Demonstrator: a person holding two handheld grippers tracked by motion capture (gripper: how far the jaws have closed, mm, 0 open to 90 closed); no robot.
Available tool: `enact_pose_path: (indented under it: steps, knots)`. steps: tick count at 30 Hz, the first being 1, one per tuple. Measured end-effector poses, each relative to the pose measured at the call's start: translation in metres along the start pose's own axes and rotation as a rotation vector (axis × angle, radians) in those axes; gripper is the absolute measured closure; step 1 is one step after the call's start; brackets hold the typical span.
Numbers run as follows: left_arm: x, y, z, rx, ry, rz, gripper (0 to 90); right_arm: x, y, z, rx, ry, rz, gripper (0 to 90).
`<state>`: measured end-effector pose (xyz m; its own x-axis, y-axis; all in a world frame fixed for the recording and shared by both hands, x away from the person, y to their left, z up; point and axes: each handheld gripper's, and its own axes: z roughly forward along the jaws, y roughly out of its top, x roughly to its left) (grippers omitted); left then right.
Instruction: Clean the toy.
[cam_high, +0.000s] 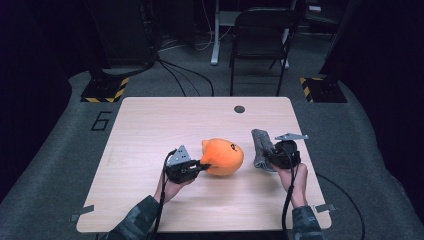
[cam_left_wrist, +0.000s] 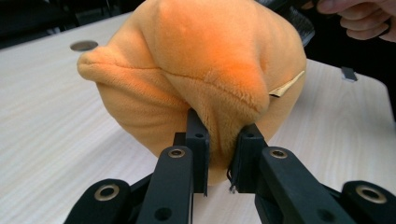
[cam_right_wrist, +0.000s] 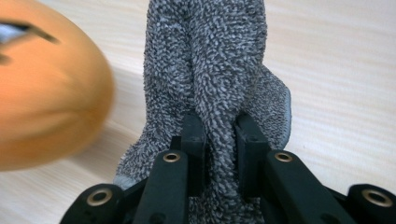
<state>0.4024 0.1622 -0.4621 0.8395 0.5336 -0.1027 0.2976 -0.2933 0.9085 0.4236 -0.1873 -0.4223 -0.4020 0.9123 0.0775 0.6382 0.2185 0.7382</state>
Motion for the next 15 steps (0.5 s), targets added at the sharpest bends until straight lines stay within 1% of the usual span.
enact_pose_path:
  steps: [2,3,4,6,7,8,9,10,12,14,15]
  knots:
    - [0.000,0.002,0.002,0.031,-0.019,-0.032,80.0,0.006,0.006,-0.008,-0.021,0.016,-0.012,76.8]
    - [0.000,0.003,0.004,0.040,-0.024,-0.056,80.0,0.010,0.008,-0.011,-0.035,0.025,-0.024,76.8]
    - [0.000,0.004,0.005,0.052,-0.038,-0.075,80.0,0.015,0.011,-0.015,-0.043,0.036,-0.044,76.8]
    - [-0.001,0.004,0.008,0.071,-0.046,-0.120,79.9,0.029,0.017,-0.021,-0.060,0.064,-0.064,76.8]
    - [-0.001,0.004,0.010,0.085,-0.048,-0.122,79.9,0.039,0.021,-0.024,-0.064,0.084,-0.068,76.8]
    - [-0.002,0.004,0.011,0.093,-0.046,-0.130,79.9,0.049,0.024,-0.027,-0.067,0.099,-0.088,76.7]
    - [-0.002,0.004,0.013,0.105,-0.054,-0.137,79.8,0.060,0.027,-0.028,-0.077,0.112,-0.112,76.7]
    - [-0.002,0.003,0.015,0.111,-0.053,-0.141,79.8,0.071,0.029,-0.029,-0.075,0.128,-0.136,76.7]
    - [-0.002,0.002,0.017,0.121,-0.069,-0.144,79.7,0.094,0.032,-0.027,-0.072,0.149,-0.185,76.7]
    - [-0.003,0.001,0.019,0.121,-0.083,-0.141,79.8,0.113,0.033,-0.021,-0.062,0.173,-0.209,76.7]
    - [-0.004,0.000,0.020,0.119,-0.093,-0.148,79.8,0.121,0.033,-0.016,-0.052,0.180,-0.219,76.8]
